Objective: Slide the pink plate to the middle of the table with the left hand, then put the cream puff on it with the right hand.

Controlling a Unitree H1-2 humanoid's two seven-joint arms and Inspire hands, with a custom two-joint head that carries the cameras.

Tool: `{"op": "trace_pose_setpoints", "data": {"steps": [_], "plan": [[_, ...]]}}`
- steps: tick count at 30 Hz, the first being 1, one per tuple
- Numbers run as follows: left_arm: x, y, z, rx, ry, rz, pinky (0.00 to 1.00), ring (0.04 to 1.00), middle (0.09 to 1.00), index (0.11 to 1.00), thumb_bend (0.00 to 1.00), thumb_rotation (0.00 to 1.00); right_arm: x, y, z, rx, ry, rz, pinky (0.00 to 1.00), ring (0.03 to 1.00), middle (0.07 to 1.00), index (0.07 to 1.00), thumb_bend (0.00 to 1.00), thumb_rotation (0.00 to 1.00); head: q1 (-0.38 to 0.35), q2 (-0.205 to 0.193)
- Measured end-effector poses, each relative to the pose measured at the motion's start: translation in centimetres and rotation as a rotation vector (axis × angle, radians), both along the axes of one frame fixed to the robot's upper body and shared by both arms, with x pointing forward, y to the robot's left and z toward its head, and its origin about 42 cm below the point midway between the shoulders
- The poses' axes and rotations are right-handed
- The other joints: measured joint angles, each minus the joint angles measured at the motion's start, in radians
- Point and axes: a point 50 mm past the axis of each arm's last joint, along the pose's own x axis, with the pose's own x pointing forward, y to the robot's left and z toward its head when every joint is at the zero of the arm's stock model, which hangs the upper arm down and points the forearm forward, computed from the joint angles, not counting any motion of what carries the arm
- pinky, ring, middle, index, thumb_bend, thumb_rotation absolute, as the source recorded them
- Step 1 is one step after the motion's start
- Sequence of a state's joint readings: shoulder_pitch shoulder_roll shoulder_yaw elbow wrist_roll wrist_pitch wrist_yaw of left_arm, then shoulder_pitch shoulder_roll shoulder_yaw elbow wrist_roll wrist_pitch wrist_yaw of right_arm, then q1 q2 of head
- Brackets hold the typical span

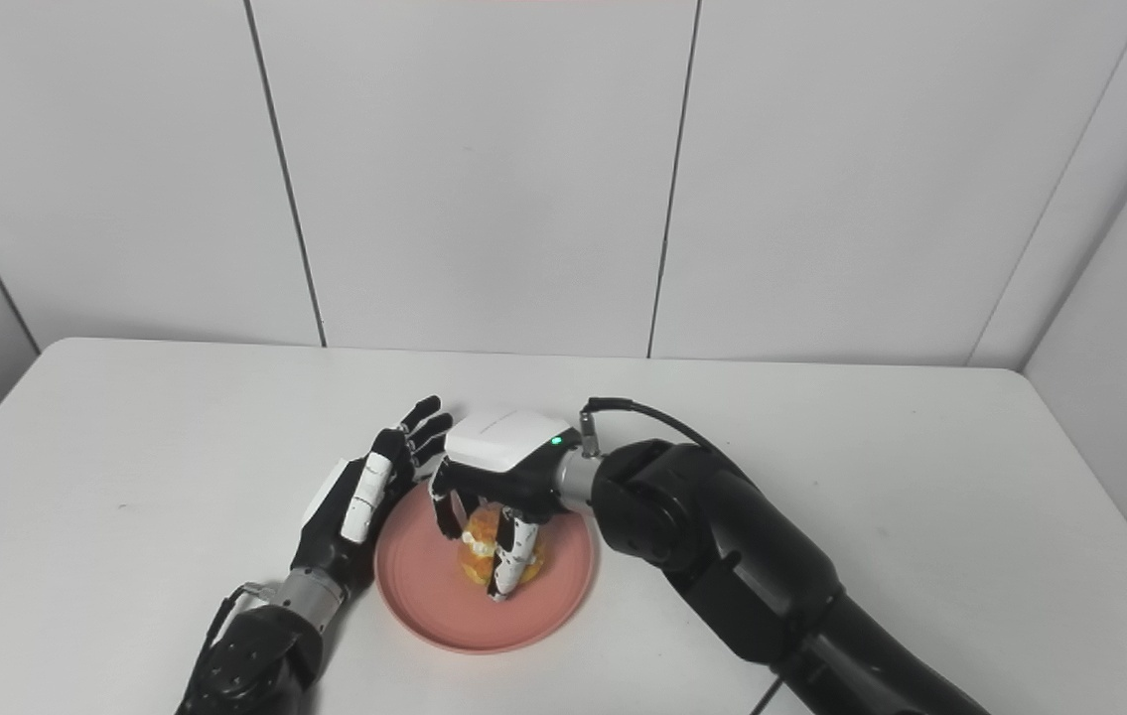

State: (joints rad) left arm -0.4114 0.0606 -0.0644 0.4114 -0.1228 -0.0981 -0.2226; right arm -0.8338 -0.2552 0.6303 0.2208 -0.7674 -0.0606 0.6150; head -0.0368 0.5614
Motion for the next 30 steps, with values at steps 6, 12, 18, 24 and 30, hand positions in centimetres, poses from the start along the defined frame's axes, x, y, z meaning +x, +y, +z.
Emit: {"op": "trace_pose_setpoints", "data": {"steps": [6,12,18,24,30], "plan": [[0.0,-0.3,0.0,-0.006,0.001,-0.003,0.77,0.915,0.936,0.928,0.95,0.98,0.7,0.1,-1.2,-0.009,-0.017,-0.009,0.30,0.359,0.435,0.515,0.53,0.00,-0.002,0.003],[0.0,-0.3,-0.1,-0.007,0.002,-0.003,0.77,0.914,0.924,0.923,0.95,0.97,0.9,0.1,-1.2,-0.010,-0.030,-0.004,0.29,0.358,0.435,0.516,0.52,0.00,-0.003,0.003],[-0.1,-0.3,-0.1,-0.008,0.002,-0.002,0.77,0.912,0.928,0.902,0.94,0.96,0.9,0.1,-1.1,-0.009,-0.030,0.000,0.31,0.382,0.466,0.499,0.53,0.00,-0.005,0.006],[-0.1,-0.4,0.0,-0.008,0.002,-0.003,0.76,0.914,0.941,0.923,0.95,0.97,1.0,0.0,-1.0,0.003,-0.026,-0.002,0.31,0.384,0.441,0.529,0.52,0.01,-0.008,0.006],[-0.1,-0.4,0.0,-0.006,0.001,-0.006,0.78,0.936,0.937,0.914,0.93,0.98,1.1,-0.5,-0.5,0.013,-0.030,-0.010,0.53,0.632,0.689,0.622,0.98,0.36,-0.015,0.008]]}}
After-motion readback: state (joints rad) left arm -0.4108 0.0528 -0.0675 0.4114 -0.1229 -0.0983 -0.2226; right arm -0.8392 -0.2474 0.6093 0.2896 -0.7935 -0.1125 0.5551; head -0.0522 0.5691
